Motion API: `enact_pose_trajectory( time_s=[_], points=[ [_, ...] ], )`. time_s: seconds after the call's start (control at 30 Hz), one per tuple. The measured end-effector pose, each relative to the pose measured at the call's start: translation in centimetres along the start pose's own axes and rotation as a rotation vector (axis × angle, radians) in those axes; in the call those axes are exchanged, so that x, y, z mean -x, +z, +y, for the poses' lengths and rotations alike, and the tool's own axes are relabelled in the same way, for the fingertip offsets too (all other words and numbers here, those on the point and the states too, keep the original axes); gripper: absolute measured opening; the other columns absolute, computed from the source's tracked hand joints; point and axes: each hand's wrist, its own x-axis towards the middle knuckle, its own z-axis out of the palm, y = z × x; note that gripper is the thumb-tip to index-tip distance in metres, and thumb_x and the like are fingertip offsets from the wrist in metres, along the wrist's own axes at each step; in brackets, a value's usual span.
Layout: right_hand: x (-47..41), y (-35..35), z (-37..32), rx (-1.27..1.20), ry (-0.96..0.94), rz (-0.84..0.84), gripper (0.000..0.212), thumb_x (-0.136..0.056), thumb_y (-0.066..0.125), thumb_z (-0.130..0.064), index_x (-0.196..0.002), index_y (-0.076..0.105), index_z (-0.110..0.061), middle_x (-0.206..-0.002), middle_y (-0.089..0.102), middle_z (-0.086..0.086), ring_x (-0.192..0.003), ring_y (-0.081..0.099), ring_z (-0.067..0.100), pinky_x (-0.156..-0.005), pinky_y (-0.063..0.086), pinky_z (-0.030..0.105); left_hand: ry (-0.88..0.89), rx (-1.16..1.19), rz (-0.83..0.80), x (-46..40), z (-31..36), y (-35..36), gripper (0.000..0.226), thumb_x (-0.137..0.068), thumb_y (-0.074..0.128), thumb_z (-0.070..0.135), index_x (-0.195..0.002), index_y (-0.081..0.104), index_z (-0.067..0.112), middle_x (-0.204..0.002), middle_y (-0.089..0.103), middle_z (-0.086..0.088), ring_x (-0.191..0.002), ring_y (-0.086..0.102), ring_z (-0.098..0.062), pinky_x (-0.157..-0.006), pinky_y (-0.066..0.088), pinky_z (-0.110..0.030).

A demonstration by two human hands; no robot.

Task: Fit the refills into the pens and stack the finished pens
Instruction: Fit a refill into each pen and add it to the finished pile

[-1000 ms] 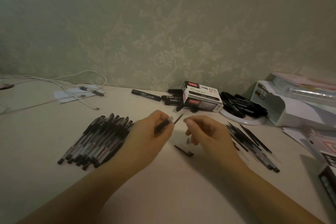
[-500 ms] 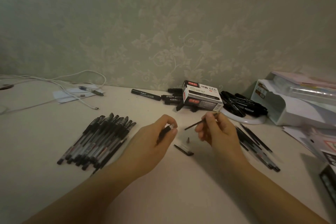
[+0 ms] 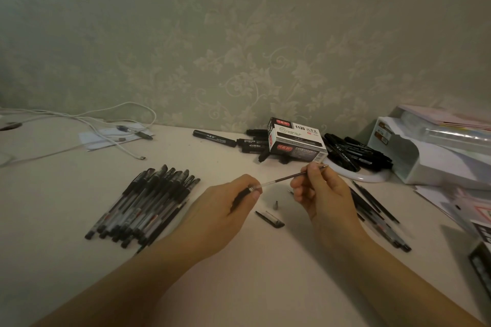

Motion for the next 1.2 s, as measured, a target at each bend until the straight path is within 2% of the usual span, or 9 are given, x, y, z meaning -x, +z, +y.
enact_pose_trajectory(
  time_s=[0.33, 0.6, 0.8, 0.9, 0.97, 1.03, 1.07, 1.13, 1.2],
  points=[
    [0.1, 0.0, -0.3, 0.113, -0.064, -0.017, 0.022, -0.103, 0.047, -0.025, -0.095, 0.062, -0.012, -0.069, 0.07, 0.002, -0.058, 0.06, 0.009, -0.056, 0.052, 0.02, -0.015, -0.061, -0.025, 0.1, -0.2, -0.1, 0.02, -0.098, 0.037, 0.045, -0.098, 0.055, 0.035, -0.059, 0.047, 0.013, -0.054, 0.044, -0.002, -0.053, 0.037, -0.014],
    [0.4, 0.0, -0.5, 0.213, -0.212, -0.094, 0.021, -0.101, 0.047, -0.027, -0.095, 0.061, -0.013, -0.072, 0.069, 0.001, -0.059, 0.06, 0.01, -0.06, 0.054, 0.021, -0.026, -0.131, -0.048, 0.2, -0.5, -0.1, 0.019, -0.099, 0.035, 0.046, -0.1, 0.053, 0.039, -0.062, 0.05, 0.015, -0.057, 0.046, -0.003, -0.049, 0.028, -0.014],
    [0.1, -0.3, -0.2, 0.1, -0.099, -0.079, 0.021, -0.101, 0.047, -0.026, -0.093, 0.063, -0.015, -0.071, 0.069, 0.002, -0.06, 0.06, 0.01, -0.058, 0.052, 0.021, -0.03, -0.08, -0.064, 0.1, -0.2, -0.1, 0.02, -0.098, 0.035, 0.046, -0.101, 0.053, 0.038, -0.061, 0.05, 0.019, -0.054, 0.044, -0.001, -0.052, 0.035, -0.012],
    [0.2, -0.2, -0.3, 0.096, -0.09, -0.119, 0.019, -0.094, 0.055, -0.03, -0.087, 0.068, -0.018, -0.071, 0.069, 0.003, -0.061, 0.06, 0.01, -0.058, 0.052, 0.019, -0.001, -0.051, -0.061, 0.1, 0.0, 0.0, 0.018, -0.099, 0.037, 0.044, -0.102, 0.055, 0.038, -0.067, 0.052, 0.022, -0.057, 0.046, -0.001, -0.054, 0.036, -0.012],
    [0.7, 0.2, 0.1, 0.186, -0.118, -0.211, 0.017, -0.091, 0.06, -0.032, -0.083, 0.072, -0.022, -0.072, 0.069, 0.002, -0.061, 0.06, 0.01, -0.059, 0.051, 0.018, 0.015, -0.029, -0.067, 0.1, 0.1, 0.2, 0.017, -0.1, 0.039, 0.042, -0.104, 0.055, 0.038, -0.07, 0.055, 0.017, -0.06, 0.048, -0.004, -0.052, 0.035, -0.016],
    [1.2, 0.7, 0.6, 0.342, -0.152, -0.318, 0.014, -0.094, 0.062, -0.029, -0.086, 0.073, -0.025, -0.077, 0.072, 0.0, -0.066, 0.062, 0.008, -0.063, 0.051, 0.018, 0.028, 0.008, -0.066, 0.0, 0.2, 0.3, 0.018, -0.1, 0.04, 0.041, -0.106, 0.057, 0.037, -0.077, 0.062, 0.011, -0.066, 0.054, -0.009, -0.057, 0.043, -0.027],
    [1.4, 0.9, 0.9, 0.414, -0.169, -0.355, 0.011, -0.094, 0.062, -0.03, -0.089, 0.072, -0.027, -0.08, 0.072, -0.002, -0.071, 0.064, 0.007, -0.066, 0.051, 0.018, 0.028, 0.023, -0.057, 0.0, 0.1, 0.3, 0.019, -0.1, 0.04, 0.041, -0.106, 0.057, 0.037, -0.078, 0.063, 0.012, -0.066, 0.055, -0.009, -0.058, 0.044, -0.027],
    [1.6, 1.0, 1.0, 0.558, -0.209, -0.355, 0.012, -0.092, 0.062, -0.043, -0.097, 0.07, -0.035, -0.089, 0.071, -0.01, -0.08, 0.064, 0.006, -0.07, 0.051, 0.019, 0.014, 0.022, -0.031, 0.0, -0.2, 0.2, 0.022, -0.098, 0.038, 0.047, -0.103, 0.057, 0.037, -0.071, 0.059, 0.014, -0.06, 0.052, -0.006, -0.053, 0.039, -0.02],
    [1.2, 0.5, 1.0, 0.775, -0.295, -0.282, 0.018, -0.09, 0.059, -0.053, -0.102, 0.066, -0.041, -0.092, 0.065, -0.018, -0.084, 0.061, 0.002, -0.069, 0.048, 0.012, -0.01, -0.01, -0.006, -0.1, -0.6, 0.1, 0.024, -0.096, 0.035, 0.051, -0.101, 0.054, 0.038, -0.066, 0.056, 0.008, -0.057, 0.049, -0.006, -0.052, 0.038, -0.023]
  ],
)
